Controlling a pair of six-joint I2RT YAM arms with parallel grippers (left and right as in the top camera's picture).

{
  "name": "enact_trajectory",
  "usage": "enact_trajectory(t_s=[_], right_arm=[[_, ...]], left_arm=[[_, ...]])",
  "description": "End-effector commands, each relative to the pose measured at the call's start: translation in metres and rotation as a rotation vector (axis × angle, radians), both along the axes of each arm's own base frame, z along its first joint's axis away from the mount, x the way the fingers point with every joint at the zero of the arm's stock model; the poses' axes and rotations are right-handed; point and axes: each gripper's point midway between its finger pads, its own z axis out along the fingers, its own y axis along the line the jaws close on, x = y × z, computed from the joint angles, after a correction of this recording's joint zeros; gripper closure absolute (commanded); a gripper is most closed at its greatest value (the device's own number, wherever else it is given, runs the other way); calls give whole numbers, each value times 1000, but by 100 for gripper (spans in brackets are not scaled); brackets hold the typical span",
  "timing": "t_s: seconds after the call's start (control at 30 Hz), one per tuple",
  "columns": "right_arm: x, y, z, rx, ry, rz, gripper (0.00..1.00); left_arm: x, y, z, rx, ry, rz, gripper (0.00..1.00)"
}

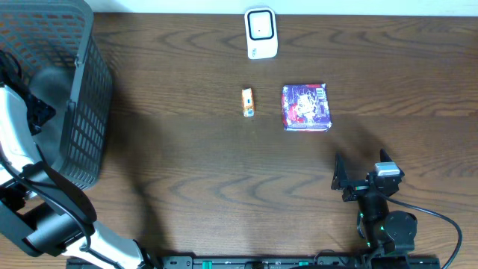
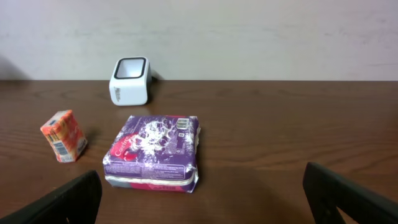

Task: Scan the item barcode
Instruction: 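Reach the left gripper into the basket and grasp the mint-green pouch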

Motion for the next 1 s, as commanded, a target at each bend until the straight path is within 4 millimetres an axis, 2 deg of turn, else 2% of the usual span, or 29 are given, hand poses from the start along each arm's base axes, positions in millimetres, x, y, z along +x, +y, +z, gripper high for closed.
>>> enact_trajectory(t_s=[0.0,0.37,0.97], right_arm=[[0,-3,0,2,-1,-12,1],[0,-3,0,2,-1,-12,1],[0,-3,0,2,-1,-13,1]], left_arm=[[-9,5,-6,24,54,14,5],[-29,10,-18,79,150,38,5],[-27,11,-32,87,133,41,5]])
